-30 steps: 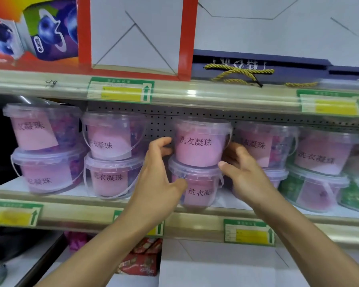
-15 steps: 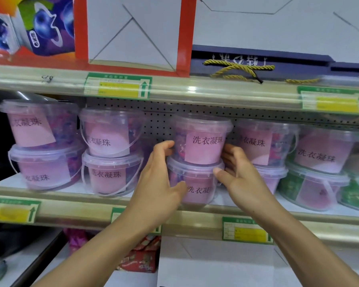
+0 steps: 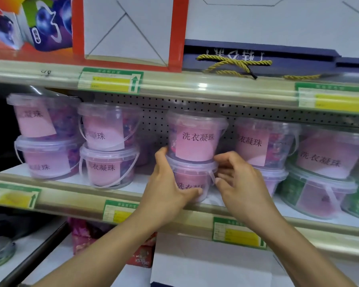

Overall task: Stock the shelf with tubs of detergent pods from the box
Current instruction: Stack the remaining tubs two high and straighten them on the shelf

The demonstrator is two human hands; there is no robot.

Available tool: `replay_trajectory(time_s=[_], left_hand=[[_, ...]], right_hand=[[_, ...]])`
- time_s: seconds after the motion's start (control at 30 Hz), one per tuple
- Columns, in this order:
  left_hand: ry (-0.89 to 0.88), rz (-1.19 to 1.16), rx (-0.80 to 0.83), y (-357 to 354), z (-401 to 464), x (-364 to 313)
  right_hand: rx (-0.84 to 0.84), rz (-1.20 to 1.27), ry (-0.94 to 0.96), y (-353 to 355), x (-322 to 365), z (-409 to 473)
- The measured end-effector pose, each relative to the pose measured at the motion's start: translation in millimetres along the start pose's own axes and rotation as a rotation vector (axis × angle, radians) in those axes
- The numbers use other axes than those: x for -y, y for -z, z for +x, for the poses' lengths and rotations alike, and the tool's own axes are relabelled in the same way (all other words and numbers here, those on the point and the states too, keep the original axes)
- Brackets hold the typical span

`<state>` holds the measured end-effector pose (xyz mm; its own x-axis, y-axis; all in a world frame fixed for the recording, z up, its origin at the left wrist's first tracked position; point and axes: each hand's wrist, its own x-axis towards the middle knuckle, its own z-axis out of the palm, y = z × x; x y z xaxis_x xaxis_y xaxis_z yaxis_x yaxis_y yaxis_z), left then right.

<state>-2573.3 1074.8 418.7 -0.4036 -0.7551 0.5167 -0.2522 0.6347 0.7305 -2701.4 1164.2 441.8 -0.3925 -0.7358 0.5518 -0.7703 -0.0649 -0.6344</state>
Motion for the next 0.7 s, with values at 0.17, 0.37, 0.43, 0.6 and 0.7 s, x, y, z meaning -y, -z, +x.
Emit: replay_trajectory(time_s=[0.17,0.37,0.43,0.6,0.7], left_hand=[[0.063,-0.005,-0.102,-5.4,7.9,-10.9],[0.054,0.007,-0.164,14.3,-2.0,-24.8],[0.059,-0.005,-0.167,20.7,-11.5,-23.6],[0.086,-0.028,-0.208,32.9,-28.5,-19.8],[0.092,-0.012,-0.234,43.2,-35.2,-17.9]], right_hand=[[0.005,-0.009,0.052,2.7,1.9,2.5],[0.022,0.072,0.184,14.8,10.4,-8.5],[0.037,0.093,0.232,12.6,11.5,-15.5],[0.079,0.100,0.282,5.3,13.5,-23.3],[0.081,0.147,0.199,6.6,12.3,-13.9]])
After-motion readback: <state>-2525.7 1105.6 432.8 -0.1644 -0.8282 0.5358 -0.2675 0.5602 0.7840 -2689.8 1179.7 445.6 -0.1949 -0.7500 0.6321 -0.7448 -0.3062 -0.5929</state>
